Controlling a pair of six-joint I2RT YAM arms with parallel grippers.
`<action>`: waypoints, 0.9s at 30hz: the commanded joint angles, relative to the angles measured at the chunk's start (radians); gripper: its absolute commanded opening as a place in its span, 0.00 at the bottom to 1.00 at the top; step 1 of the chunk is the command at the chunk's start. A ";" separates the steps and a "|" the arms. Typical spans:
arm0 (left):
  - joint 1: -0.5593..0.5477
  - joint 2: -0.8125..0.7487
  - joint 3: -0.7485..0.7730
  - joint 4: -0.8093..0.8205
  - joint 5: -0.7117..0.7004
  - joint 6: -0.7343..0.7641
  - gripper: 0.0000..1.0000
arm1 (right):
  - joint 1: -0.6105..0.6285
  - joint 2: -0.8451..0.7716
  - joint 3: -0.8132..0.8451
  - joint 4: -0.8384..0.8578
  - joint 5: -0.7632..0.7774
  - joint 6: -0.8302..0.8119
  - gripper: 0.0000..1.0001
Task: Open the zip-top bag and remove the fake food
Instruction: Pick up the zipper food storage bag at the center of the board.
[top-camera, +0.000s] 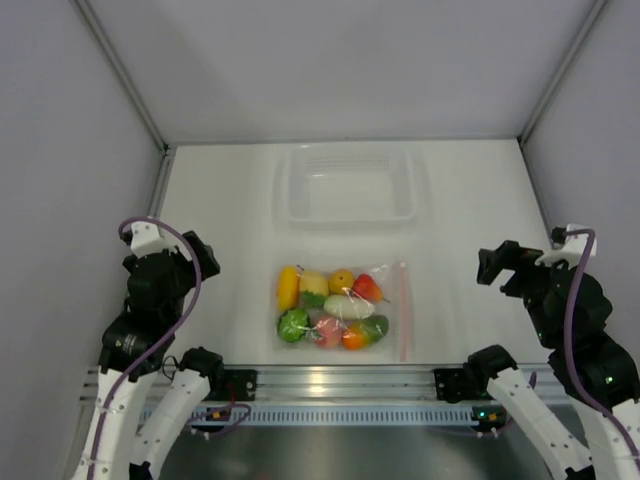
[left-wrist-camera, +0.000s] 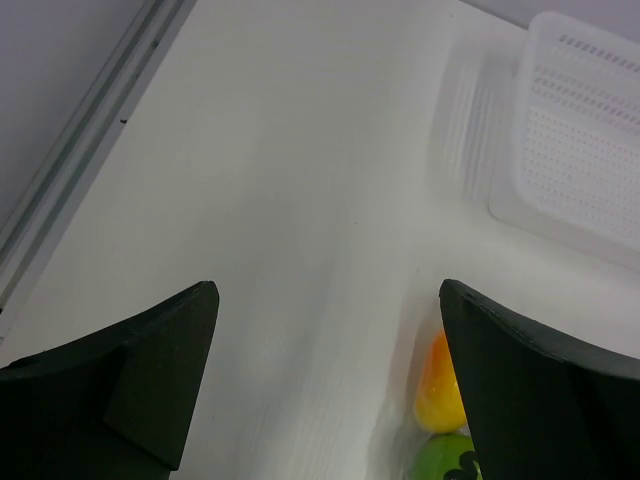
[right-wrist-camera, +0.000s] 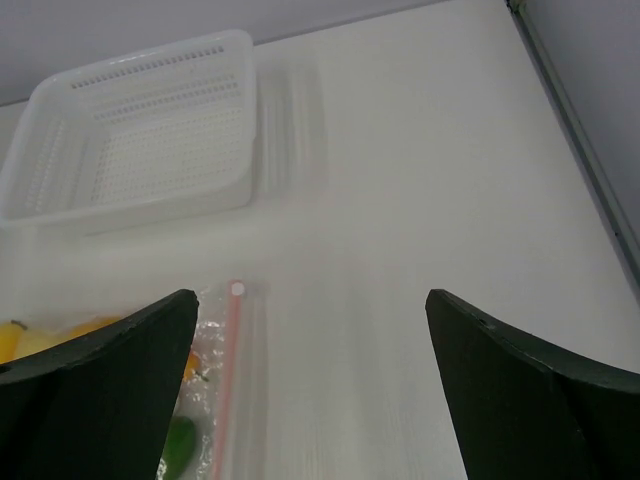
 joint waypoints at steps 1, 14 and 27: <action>0.005 -0.020 -0.004 0.052 -0.009 -0.013 0.98 | -0.009 -0.017 -0.004 0.023 0.018 0.009 1.00; 0.005 -0.041 -0.013 0.051 -0.029 -0.036 0.98 | -0.010 -0.001 -0.048 0.051 -0.104 0.021 0.99; 0.005 -0.018 -0.012 0.052 0.026 -0.018 0.98 | -0.010 0.024 -0.487 0.380 -0.563 0.363 0.97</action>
